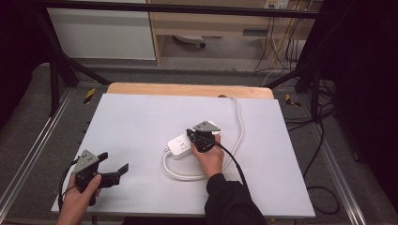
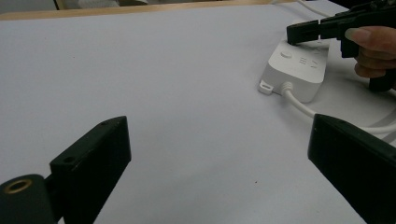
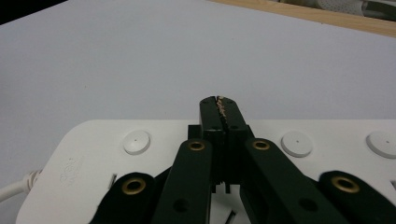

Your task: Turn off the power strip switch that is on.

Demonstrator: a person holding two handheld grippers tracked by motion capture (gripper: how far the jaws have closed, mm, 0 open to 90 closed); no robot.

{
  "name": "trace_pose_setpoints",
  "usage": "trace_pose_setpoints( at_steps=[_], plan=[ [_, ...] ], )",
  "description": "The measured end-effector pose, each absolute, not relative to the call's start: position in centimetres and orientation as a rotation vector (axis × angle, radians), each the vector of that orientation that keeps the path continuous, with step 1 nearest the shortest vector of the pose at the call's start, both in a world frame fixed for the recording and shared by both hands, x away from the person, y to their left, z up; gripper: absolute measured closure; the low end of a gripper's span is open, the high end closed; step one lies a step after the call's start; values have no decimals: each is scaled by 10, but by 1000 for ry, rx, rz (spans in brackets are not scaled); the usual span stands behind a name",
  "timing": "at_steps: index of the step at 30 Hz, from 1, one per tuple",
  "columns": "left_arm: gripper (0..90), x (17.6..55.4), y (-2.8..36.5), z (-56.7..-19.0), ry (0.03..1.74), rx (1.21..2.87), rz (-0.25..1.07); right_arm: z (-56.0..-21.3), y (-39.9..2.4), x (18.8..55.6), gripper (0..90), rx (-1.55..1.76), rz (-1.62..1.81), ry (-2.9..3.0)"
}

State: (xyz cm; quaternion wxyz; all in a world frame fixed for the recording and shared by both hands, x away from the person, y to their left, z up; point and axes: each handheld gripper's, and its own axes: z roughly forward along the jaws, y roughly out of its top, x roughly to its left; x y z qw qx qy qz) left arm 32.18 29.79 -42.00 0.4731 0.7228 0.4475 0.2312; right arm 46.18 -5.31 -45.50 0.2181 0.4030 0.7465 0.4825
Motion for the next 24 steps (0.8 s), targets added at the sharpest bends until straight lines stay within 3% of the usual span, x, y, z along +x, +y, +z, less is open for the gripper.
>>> trace_pose_setpoints(
  at_steps=[24],
  plan=[
    [57,321,299,-420,1107,1759,566,-453,-53,461,900,1090,1279,2076]
  ],
)
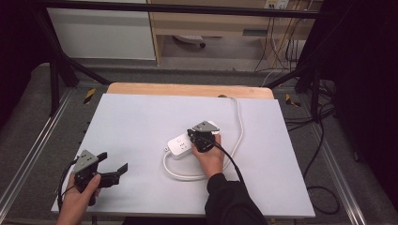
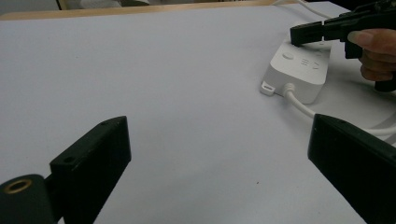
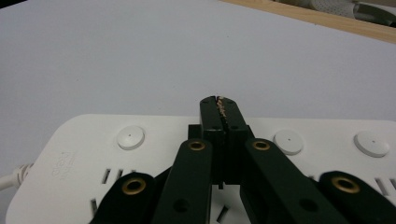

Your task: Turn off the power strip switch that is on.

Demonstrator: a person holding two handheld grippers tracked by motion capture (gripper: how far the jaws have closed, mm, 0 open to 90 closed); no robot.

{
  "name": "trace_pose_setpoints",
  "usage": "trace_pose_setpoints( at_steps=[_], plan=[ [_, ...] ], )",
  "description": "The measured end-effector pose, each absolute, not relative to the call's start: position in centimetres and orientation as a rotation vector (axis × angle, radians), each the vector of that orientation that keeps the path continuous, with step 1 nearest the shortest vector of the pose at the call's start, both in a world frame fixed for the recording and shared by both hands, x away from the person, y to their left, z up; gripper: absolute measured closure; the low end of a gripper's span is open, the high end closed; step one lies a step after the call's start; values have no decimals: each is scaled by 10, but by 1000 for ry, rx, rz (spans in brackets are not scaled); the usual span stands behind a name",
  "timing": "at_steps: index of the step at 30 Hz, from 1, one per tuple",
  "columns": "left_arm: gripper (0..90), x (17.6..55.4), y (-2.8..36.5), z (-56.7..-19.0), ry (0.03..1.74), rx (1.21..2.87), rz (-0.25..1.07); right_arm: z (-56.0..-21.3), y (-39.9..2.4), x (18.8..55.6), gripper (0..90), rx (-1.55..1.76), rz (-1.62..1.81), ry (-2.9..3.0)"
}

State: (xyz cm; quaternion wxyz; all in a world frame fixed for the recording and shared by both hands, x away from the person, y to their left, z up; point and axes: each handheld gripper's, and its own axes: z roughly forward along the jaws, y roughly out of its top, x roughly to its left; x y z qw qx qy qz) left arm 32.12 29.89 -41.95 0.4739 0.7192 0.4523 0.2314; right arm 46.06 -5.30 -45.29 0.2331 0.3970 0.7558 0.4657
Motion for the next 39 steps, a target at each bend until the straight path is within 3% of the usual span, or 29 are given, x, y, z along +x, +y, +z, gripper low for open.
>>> trace_pose_setpoints(
  at_steps=[39],
  plan=[
    [57,322,299,-420,1112,1760,573,-449,-46,459,900,1038,1182,2098]
  ],
)
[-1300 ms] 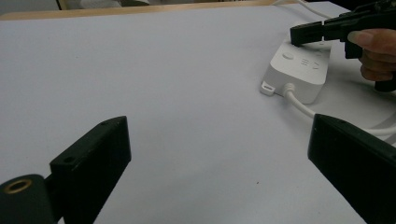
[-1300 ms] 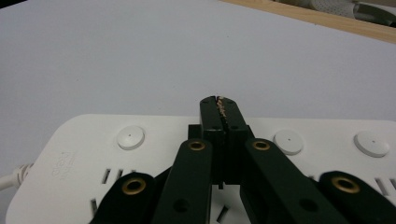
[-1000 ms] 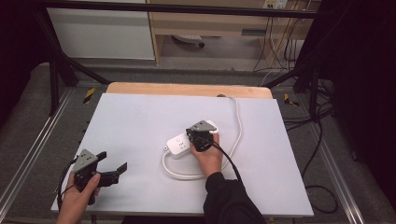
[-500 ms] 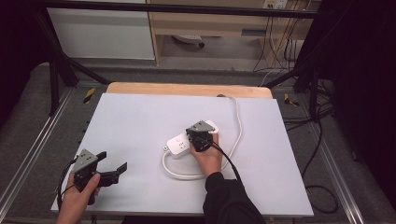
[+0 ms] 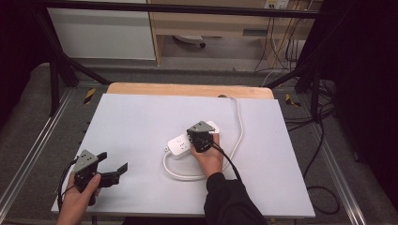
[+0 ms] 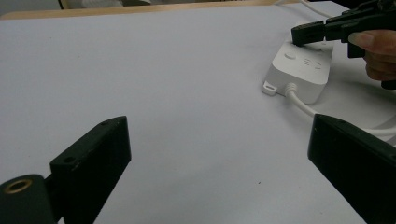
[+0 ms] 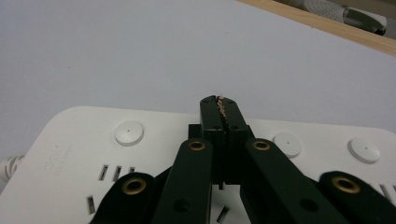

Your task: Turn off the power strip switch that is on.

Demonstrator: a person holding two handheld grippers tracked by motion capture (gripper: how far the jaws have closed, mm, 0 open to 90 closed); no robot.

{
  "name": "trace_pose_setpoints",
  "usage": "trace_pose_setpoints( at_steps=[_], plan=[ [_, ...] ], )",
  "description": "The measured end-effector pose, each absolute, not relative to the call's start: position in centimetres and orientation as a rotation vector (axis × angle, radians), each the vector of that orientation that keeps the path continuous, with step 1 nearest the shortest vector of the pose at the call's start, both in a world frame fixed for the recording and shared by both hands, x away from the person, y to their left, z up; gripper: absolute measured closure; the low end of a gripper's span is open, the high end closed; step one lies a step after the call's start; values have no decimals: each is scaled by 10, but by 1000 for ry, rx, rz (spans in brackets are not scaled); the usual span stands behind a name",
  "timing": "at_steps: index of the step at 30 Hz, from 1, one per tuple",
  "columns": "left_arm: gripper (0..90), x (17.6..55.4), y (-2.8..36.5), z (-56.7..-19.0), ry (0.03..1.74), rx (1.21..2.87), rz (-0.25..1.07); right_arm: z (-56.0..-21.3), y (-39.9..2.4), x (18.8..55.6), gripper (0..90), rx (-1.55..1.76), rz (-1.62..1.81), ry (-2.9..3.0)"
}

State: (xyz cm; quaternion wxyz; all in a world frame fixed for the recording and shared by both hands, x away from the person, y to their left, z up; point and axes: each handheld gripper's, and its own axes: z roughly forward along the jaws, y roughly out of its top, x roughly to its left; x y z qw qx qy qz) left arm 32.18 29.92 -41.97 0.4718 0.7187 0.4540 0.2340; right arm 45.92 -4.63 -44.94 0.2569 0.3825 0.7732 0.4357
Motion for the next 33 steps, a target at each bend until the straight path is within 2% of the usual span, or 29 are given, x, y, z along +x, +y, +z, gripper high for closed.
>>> trace_pose_setpoints(
  at_steps=[14,33],
  plan=[
    [57,322,300,-420,1109,1760,573,-448,-38,457,900,992,1096,2103],
    [57,323,302,-420,1116,1752,571,-443,-53,462,900,1099,1268,2112]
  ],
)
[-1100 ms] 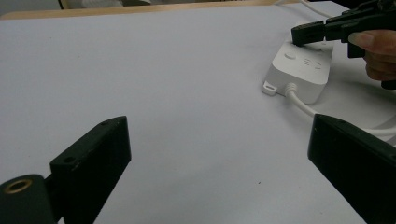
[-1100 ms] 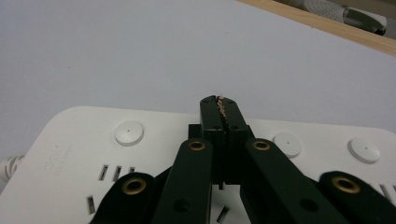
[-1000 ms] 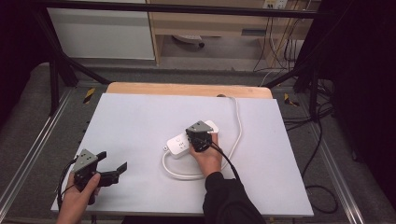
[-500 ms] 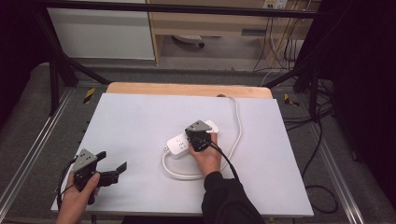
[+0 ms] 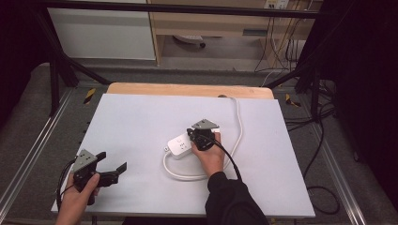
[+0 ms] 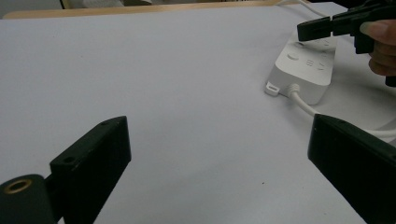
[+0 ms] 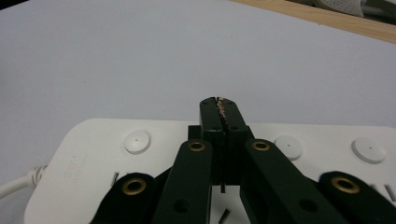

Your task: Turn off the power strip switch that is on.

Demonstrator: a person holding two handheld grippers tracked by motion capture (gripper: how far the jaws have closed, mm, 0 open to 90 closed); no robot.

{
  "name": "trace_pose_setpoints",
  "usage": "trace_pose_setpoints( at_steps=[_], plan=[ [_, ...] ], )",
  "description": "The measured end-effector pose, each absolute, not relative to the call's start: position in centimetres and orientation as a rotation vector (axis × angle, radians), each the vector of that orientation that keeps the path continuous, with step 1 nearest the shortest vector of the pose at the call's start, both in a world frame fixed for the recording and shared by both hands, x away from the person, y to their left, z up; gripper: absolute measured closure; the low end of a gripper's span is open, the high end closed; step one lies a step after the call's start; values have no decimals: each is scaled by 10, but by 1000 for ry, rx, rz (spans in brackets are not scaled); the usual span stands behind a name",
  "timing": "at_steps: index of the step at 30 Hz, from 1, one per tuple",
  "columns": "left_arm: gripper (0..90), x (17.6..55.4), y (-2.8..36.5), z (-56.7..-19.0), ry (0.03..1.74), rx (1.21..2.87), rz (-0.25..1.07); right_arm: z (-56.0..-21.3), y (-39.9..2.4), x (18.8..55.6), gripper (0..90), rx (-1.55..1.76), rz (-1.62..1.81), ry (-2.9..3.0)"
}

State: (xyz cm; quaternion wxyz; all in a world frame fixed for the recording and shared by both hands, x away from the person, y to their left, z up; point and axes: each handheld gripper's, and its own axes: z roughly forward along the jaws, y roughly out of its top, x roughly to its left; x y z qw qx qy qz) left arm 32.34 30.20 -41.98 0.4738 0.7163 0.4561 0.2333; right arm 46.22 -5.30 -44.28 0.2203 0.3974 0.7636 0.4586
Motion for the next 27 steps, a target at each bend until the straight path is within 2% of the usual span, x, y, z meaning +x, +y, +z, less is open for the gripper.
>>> trace_pose_setpoints(
  at_steps=[6,17,19,22,25,27],
  plan=[
    [57,323,302,-420,1117,1754,568,-435,-61,462,900,1121,1287,2106],
    [57,323,302,-420,1118,1758,568,-433,-70,461,743,1127,1347,2083],
    [57,324,302,-421,1118,1760,568,-431,-71,461,692,1135,1363,2082],
    [57,324,302,-421,1118,1762,569,-430,-74,463,539,1155,1424,2071],
    [57,324,302,-421,1118,1762,569,-429,-76,464,467,1171,1416,2054],
    [57,324,302,-421,1119,1762,569,-428,-77,465,383,1180,1411,2042]
  ],
)
